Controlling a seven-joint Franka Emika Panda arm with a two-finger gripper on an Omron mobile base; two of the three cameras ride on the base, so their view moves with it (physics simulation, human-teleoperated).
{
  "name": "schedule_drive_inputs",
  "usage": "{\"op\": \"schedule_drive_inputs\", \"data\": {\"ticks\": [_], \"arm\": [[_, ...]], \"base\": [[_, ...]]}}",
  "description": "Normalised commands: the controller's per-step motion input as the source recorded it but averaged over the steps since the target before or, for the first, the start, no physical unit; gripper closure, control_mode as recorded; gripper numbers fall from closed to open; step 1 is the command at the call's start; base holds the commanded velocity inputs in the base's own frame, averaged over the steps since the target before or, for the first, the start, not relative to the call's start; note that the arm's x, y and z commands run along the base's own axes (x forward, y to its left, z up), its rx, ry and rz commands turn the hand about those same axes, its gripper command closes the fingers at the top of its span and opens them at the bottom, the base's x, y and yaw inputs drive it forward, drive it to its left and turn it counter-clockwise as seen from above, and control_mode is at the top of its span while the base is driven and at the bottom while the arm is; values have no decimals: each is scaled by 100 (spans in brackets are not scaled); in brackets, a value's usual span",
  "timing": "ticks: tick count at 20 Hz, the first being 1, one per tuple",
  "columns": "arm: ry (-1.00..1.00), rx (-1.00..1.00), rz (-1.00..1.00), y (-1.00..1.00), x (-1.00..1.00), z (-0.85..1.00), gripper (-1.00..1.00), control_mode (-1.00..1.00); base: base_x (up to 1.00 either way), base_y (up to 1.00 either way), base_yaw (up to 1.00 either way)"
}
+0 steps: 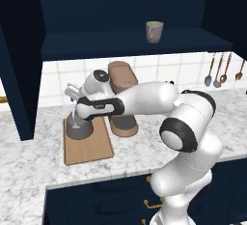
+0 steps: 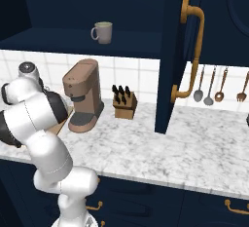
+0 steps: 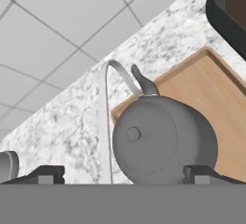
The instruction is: Pick the kettle from the counter and place it on the tray. Then pick the mug from the cabinet and place it on the tray. Then close the cabinet doors.
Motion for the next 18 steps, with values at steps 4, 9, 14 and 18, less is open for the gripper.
{"op": "schedule_drive_inputs", "data": {"ticks": [4, 9, 14, 18], "arm": [[-12, -10, 19, -1, -72, 19, -100, -100], [-5, -14, 25, -9, -66, 32, -100, -100], [-2, -7, 9, -31, -50, 40, -100, -100], [0, -4, 0, -47, -34, 36, -100, -100]], "base": [[0, 0, 0], [0, 0, 0], [0, 0, 0], [0, 0, 0]]}}
